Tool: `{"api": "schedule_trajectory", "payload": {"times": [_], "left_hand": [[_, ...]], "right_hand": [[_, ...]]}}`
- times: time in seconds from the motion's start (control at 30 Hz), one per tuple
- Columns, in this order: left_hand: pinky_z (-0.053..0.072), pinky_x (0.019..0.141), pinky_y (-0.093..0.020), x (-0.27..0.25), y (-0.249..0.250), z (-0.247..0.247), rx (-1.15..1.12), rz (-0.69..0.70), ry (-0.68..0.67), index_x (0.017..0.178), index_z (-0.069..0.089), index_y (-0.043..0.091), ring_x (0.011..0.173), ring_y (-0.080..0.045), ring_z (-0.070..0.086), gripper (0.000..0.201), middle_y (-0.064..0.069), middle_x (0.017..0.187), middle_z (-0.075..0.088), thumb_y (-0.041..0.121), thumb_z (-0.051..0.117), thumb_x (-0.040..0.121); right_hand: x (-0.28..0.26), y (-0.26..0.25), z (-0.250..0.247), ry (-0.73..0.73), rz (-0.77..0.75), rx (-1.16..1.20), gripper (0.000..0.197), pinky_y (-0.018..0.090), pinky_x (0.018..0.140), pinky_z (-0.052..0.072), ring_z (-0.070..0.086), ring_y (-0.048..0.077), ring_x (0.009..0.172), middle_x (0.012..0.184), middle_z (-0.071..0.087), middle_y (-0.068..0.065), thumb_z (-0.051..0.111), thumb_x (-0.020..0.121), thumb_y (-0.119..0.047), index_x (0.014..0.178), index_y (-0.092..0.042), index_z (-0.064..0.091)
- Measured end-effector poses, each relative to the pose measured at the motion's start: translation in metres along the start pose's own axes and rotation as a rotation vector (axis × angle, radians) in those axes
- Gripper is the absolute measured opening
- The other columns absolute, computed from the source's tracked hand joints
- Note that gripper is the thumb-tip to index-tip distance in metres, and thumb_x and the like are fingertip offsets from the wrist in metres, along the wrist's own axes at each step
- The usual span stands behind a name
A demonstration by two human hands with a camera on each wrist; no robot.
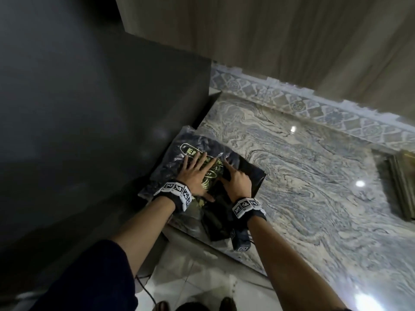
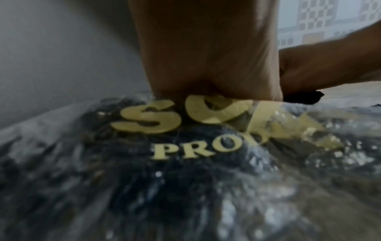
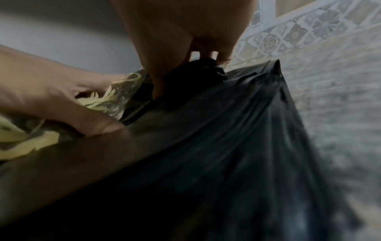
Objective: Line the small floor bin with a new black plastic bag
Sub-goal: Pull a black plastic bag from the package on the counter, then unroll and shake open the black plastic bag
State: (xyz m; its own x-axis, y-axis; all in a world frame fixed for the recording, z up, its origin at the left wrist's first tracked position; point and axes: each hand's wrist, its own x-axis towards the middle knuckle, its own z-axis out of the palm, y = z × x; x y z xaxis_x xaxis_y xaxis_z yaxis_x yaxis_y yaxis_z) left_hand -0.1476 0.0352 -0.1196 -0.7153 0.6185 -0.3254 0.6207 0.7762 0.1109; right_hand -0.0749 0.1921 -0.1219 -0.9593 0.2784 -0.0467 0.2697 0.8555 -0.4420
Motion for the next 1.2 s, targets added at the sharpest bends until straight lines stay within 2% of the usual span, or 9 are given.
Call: {"api": "schedule_trajectory", "payload": {"times": [0.07,0.23,0.5,0.63,0.73,0.8,0.87,1.07,1.2], "left_hand": [[-0.008,0.120,-0.059,0.001,-0.003,0.001,-0.032,0.022,0.019,0.153,-0.012,0.034,0.152,-0.030,-0.016,0.139,-0.006,0.165,-0.016,0.081,0.071,0.051],[-0.006,0.121,-0.058,-0.001,-0.009,-0.002,-0.029,0.068,0.039,0.154,-0.007,0.035,0.152,-0.031,-0.012,0.135,-0.007,0.166,-0.011,0.081,0.070,0.053],[-0.005,0.121,-0.058,-0.015,-0.007,-0.011,-0.023,0.076,0.042,0.156,0.002,0.031,0.153,-0.033,-0.004,0.127,-0.011,0.166,-0.001,0.081,0.067,0.058],[-0.003,0.117,-0.064,-0.025,0.003,-0.028,-0.072,0.084,0.045,0.155,0.010,0.034,0.153,-0.031,0.004,0.119,-0.007,0.166,0.008,0.079,0.066,0.061],[0.019,0.119,-0.052,-0.035,0.029,-0.053,-0.175,0.288,0.111,0.152,0.028,0.033,0.147,-0.026,0.029,0.103,-0.004,0.160,0.032,0.068,0.073,0.066],[0.039,0.110,-0.039,-0.044,0.055,-0.072,-0.273,0.373,0.136,0.147,0.038,0.034,0.134,-0.027,0.048,0.091,-0.005,0.148,0.051,0.057,0.078,0.069],[0.048,0.096,-0.031,-0.054,0.083,-0.087,-0.365,0.395,0.147,0.143,0.044,0.038,0.123,-0.027,0.059,0.079,-0.003,0.139,0.060,0.048,0.079,0.073],[0.042,0.071,-0.026,-0.085,0.131,-0.110,-0.643,0.354,0.244,0.113,0.070,0.022,0.102,-0.024,0.068,0.033,-0.004,0.109,0.075,0.028,0.076,0.081],[0.046,0.067,-0.034,-0.102,0.136,-0.115,-0.889,0.180,0.340,0.085,0.070,0.011,0.082,-0.025,0.067,0.012,-0.018,0.090,0.074,0.020,0.077,0.079]], "right_hand": [[-0.007,-0.005,-0.001,0.060,0.041,0.058,0.051,0.040,0.075,0.052,0.067,0.035,0.097,0.105,0.073,0.015,0.062,0.088,-0.030,0.138,-0.038,0.051],[-0.029,-0.005,-0.003,0.097,0.097,0.071,0.028,0.036,0.071,0.051,0.068,0.034,0.092,0.099,0.076,0.012,0.062,0.086,-0.022,0.112,-0.027,0.073],[-0.065,0.015,-0.032,0.133,0.207,0.024,0.021,0.036,0.068,0.049,0.068,0.037,0.088,0.093,0.075,0.014,0.063,0.088,-0.025,0.106,-0.024,0.073],[-0.081,0.025,-0.069,0.212,0.231,-0.064,0.021,0.044,0.085,0.047,0.066,0.037,0.096,0.097,0.075,0.014,0.061,0.090,-0.027,0.107,-0.024,0.073],[-0.096,0.024,-0.099,0.255,0.236,-0.123,0.022,0.047,0.093,0.040,0.060,0.035,0.104,0.105,0.074,0.008,0.058,0.091,-0.025,0.109,-0.027,0.072],[-0.108,0.019,-0.119,0.278,0.219,-0.143,0.023,0.047,0.094,0.038,0.059,0.034,0.106,0.107,0.074,0.005,0.057,0.091,-0.023,0.108,-0.028,0.072],[-0.120,0.013,-0.139,0.312,0.194,-0.143,0.025,0.046,0.096,0.040,0.061,0.033,0.107,0.108,0.074,0.002,0.057,0.089,-0.021,0.106,-0.031,0.072],[-0.143,-0.001,-0.183,0.378,0.168,0.127,0.027,0.040,0.086,0.054,0.068,0.026,0.100,0.105,0.075,0.001,0.061,0.083,-0.021,0.104,-0.035,0.072],[-0.148,-0.009,-0.188,0.414,0.099,0.406,0.052,0.038,0.102,0.047,0.059,0.019,0.118,0.128,0.063,0.004,0.068,0.077,-0.051,0.127,-0.041,0.058]]}}
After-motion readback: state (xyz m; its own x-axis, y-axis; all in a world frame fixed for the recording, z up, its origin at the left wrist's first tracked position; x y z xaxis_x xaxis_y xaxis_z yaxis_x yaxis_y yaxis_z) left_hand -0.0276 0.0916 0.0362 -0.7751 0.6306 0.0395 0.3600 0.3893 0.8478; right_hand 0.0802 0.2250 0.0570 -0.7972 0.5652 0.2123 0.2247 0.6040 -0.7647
